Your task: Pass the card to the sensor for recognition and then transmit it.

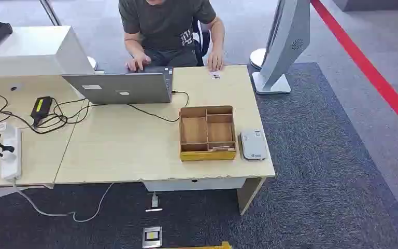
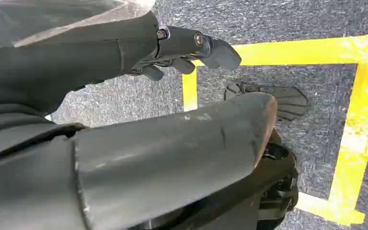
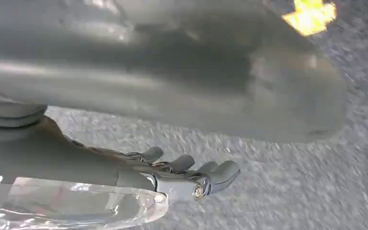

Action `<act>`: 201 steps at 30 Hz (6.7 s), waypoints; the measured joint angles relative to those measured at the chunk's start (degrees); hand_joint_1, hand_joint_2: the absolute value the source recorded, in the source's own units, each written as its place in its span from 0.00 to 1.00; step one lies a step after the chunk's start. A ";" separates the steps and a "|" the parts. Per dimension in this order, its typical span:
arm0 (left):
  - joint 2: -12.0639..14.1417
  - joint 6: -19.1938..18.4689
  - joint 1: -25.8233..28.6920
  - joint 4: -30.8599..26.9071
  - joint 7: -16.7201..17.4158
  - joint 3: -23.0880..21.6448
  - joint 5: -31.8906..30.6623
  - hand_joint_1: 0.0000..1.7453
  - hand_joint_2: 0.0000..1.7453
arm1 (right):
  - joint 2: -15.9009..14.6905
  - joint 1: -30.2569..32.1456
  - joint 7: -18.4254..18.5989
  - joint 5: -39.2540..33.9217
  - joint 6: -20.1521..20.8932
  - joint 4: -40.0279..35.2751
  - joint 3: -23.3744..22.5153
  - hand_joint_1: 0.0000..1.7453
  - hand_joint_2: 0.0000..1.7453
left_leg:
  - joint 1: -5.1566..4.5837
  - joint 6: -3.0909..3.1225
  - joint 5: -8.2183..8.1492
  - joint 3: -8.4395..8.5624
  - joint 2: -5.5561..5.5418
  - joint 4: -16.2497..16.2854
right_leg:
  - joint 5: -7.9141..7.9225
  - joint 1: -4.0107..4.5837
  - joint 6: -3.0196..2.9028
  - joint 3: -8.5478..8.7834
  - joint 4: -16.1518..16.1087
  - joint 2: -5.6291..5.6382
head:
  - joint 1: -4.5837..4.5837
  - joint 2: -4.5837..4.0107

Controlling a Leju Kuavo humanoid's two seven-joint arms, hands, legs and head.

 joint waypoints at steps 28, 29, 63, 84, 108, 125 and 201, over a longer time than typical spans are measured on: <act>-0.20 0.94 0.01 0.00 -0.13 0.39 1.79 0.00 0.00 | -24.73 -17.17 -0.85 20.76 -1.53 -6.94 -7.35 0.00 1.00 | -0.16 0.19 0.12 -0.13 -0.03 0.03 | 0.16 -0.17 0.22 0.01 0.02 0.00 | 0.04 0.00; -0.20 0.90 0.00 0.00 -0.02 0.42 1.73 0.00 0.00 | -25.54 -17.60 0.26 24.54 -2.39 -8.55 -8.40 0.00 1.00 | -0.15 0.20 0.12 -0.15 -0.04 0.03 | 0.16 -0.16 0.22 0.02 0.02 0.00 | 0.00 0.00; 0.44 -2.32 -0.22 0.17 -1.07 0.07 -2.23 0.00 0.00 | -18.86 -25.99 22.01 103.93 10.62 -66.27 -38.16 0.00 1.00 | -0.13 0.16 0.26 -0.23 -0.21 0.02 | 0.18 -0.09 0.22 -0.11 0.10 -0.14 | 0.02 0.00; 0.39 -2.82 -0.22 0.28 -0.79 -0.90 -2.60 0.00 0.00 | -7.24 -35.91 21.63 109.15 14.40 -54.36 -30.43 0.00 1.00 | -0.12 0.15 0.27 -0.27 -0.22 0.02 | 0.21 -0.09 0.19 -0.19 0.11 -0.13 | 0.04 0.00; 0.39 -2.47 -0.13 0.31 0.28 -1.38 -3.45 0.00 0.00 | -5.38 -38.49 24.98 107.95 10.93 -44.37 -28.92 1.00 1.00 | -0.12 0.15 0.27 -0.25 -0.19 0.03 | 0.22 -0.10 0.20 -0.21 0.10 -0.13 | 0.04 0.00; 0.42 -2.75 -0.12 0.33 -0.07 -2.08 -4.28 0.00 0.00 | -7.17 -35.59 26.29 107.86 9.38 -45.97 -30.21 1.00 1.00 | -0.12 0.15 0.27 -0.24 -0.17 0.04 | 0.23 -0.10 0.21 -0.21 0.09 -0.13 | 0.04 0.00; 0.74 -4.74 -0.26 0.33 0.28 -3.61 -6.17 0.00 0.00 | 0.23 -27.34 21.70 107.77 8.31 -30.78 -24.53 1.00 1.00 | -0.11 0.15 0.27 -0.28 -0.17 0.03 | 0.22 -0.10 0.20 -0.23 0.11 -0.13 | 0.04 0.00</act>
